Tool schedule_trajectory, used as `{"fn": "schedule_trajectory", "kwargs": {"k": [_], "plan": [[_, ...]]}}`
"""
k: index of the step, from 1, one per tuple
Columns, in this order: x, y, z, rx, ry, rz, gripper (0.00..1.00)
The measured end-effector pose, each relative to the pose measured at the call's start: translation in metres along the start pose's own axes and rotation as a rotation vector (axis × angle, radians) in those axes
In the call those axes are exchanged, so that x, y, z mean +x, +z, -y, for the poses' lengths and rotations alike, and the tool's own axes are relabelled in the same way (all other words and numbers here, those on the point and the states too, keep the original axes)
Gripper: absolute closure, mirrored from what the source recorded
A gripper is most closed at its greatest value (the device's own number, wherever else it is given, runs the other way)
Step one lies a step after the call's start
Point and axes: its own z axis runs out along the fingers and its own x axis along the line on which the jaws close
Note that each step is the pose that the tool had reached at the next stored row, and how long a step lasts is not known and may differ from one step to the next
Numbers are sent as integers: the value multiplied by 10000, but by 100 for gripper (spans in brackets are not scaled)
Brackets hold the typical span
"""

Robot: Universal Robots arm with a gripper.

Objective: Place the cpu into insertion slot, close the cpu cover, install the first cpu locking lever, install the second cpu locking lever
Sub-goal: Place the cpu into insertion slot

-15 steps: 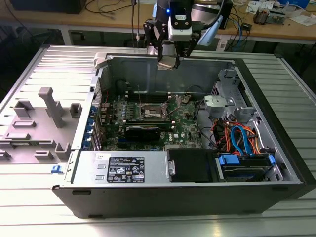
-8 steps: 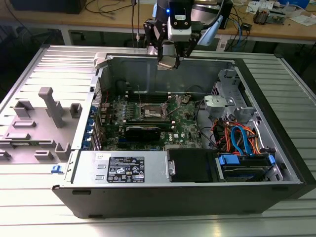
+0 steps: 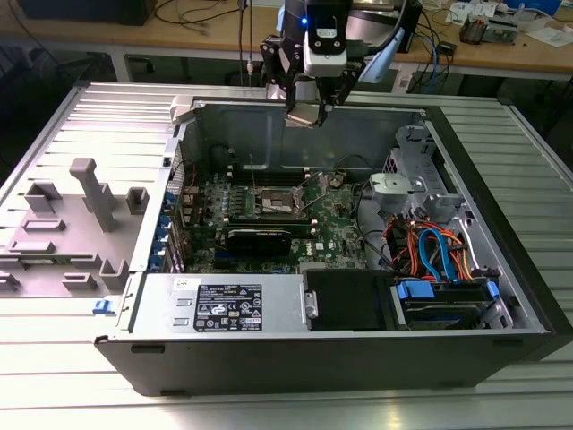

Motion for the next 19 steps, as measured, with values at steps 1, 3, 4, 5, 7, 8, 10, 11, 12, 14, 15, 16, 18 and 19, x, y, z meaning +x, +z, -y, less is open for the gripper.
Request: {"fn": "schedule_trajectory", "kwargs": {"k": [1, 3, 4, 5, 7, 8, 10, 11, 12, 14, 15, 16, 18, 19], "plan": [[0, 1, 0, 0, 75, 7, 45], [0, 4, 0, -3, 272, 25, 45], [0, 6, 0, -5, 358, 33, 45], [0, 7, 1, -7, 456, 41, 45], [0, 10, 1, -12, 687, 61, 45], [0, 10, 1, -14, 793, 71, 45], [0, 13, 2, -18, 988, 88, 45], [2, 14, 4, -19, 991, 88, 45], [5, 14, 5, -19, 992, 89, 45], [13, 15, 12, -21, 989, 88, 45], [18, 15, 18, -19, 992, 89, 45], [18, 17, 19, -18, 1058, 95, 45], [19, 20, 20, -22, 1282, 114, 45], [18, 21, 20, -25, 1392, 124, 45]]}}
